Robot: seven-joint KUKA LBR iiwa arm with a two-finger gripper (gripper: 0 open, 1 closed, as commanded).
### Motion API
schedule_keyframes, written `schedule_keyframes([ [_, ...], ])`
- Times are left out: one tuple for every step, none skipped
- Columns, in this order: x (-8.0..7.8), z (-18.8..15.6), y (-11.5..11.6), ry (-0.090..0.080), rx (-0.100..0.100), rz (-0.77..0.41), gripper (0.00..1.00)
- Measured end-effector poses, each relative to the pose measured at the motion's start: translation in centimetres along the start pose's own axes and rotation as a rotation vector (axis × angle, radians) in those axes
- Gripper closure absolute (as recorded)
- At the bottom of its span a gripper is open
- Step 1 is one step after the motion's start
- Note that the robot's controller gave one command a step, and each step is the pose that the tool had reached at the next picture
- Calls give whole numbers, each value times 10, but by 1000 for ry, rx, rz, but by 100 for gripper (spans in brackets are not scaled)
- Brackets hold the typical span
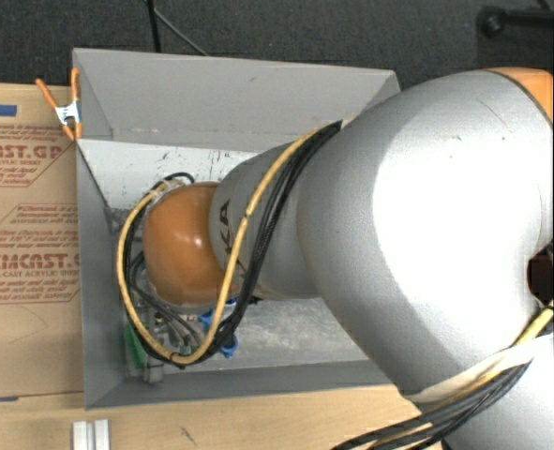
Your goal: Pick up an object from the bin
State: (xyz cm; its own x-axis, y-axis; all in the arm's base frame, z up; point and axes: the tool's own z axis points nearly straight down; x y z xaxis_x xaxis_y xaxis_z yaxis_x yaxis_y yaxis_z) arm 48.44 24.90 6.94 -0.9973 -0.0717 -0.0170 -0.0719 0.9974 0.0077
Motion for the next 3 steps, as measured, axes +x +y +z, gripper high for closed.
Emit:
schedule_keyframes([
  [-1,0,0,-2,-2,1,0],
  [-1,0,1,-4,-3,1,0],
  [-1,0,1,-4,-4,1,100],
])
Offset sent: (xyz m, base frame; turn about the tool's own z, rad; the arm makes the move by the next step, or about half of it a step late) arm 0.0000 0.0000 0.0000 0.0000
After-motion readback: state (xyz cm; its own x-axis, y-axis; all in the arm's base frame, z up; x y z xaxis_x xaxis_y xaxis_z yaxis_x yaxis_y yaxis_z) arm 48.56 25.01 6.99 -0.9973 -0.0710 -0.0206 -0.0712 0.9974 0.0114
